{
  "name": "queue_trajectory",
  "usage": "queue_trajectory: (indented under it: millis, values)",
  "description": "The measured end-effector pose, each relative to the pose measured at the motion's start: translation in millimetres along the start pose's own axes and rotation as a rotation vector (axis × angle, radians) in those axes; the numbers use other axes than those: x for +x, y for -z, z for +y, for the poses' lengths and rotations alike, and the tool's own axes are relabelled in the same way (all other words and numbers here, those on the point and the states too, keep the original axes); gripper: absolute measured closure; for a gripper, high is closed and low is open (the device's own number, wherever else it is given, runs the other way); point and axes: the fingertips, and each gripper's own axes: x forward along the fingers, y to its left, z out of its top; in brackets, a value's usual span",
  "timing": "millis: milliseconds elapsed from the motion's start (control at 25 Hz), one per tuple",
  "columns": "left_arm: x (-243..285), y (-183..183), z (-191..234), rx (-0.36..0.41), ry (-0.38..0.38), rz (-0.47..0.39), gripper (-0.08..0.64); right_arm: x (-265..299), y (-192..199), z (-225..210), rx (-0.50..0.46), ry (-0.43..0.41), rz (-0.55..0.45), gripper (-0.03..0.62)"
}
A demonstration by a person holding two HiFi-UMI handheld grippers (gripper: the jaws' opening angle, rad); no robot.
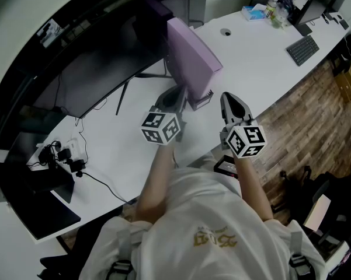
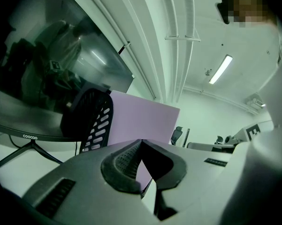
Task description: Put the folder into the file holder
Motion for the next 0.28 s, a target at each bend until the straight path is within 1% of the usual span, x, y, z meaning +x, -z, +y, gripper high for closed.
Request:
queue_trajectory:
  millis: [280]
  values:
    - [3.1,2.1,-2.0,-0.009,0.002,0.001,0.545,-0.9,1.0,-0.1,-0.001,-0.014,0.005,0.581]
